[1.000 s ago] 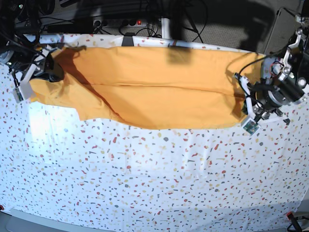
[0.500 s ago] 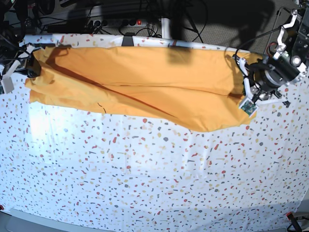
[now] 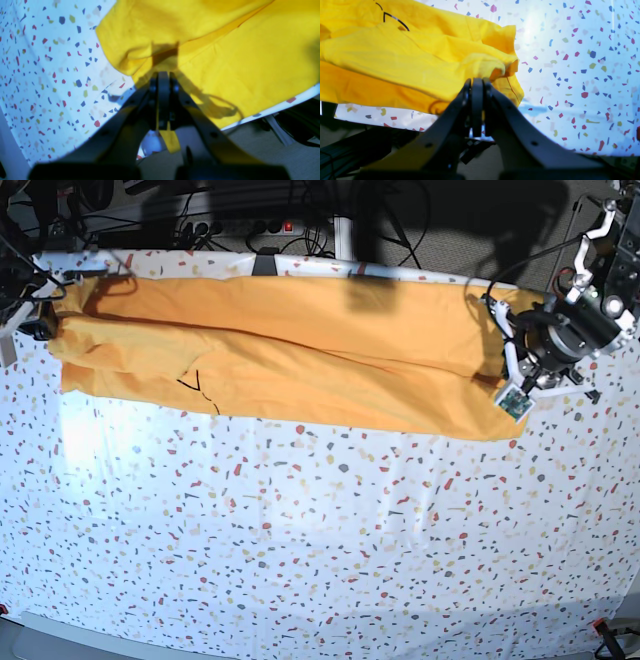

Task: Fold the T-shirt properly
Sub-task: 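Lift the folded edge with both grippers and fold it over toward the collar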

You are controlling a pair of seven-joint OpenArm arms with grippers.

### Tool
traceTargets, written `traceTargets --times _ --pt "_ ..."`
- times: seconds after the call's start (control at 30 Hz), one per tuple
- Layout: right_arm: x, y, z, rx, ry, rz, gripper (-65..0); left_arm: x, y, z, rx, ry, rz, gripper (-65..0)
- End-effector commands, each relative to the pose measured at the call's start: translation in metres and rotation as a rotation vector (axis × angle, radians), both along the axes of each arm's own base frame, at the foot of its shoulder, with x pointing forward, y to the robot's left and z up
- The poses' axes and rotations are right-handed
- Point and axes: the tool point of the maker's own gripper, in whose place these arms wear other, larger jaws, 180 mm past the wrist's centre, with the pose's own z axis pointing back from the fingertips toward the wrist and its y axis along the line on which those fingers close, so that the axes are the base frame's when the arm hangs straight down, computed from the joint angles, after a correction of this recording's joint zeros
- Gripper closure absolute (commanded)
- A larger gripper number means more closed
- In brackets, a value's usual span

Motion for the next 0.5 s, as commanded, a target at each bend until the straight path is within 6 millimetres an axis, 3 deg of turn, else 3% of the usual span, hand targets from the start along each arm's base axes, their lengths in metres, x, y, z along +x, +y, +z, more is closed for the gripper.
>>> traceTargets --times 0.0,0.23,0.3,0.37,0.47 --pt "0.005 -0.003 0.007 -0.014 -0.03 0.013 0.0 0.008 0.001 0.012 0.0 -0.048 -0.006 0.0" --pt "0.002 -0.01 -0.008 0.054 -0.01 -0.021 -1.9 0.016 -0.002 0.019 -0.008 -0.103 -0.019 0.0" --pt "0.003 -0.01 -0.006 0.055 -0.023 -0.019 -17.4 0.019 -0.005 0.022 -0.027 -0.129 -0.029 0.0" --pt "0.008 -0.008 -0.002 0.06 -0.057 -0.014 -28.0 0.024 -0.012 0.029 -0.058 -0.174 -0.046 0.0" --pt "0.009 -0.008 0.0 0.063 -0.07 -0.012 -31.2 0.034 -0.022 0.044 -0.103 -0.277 -0.082 -12.1"
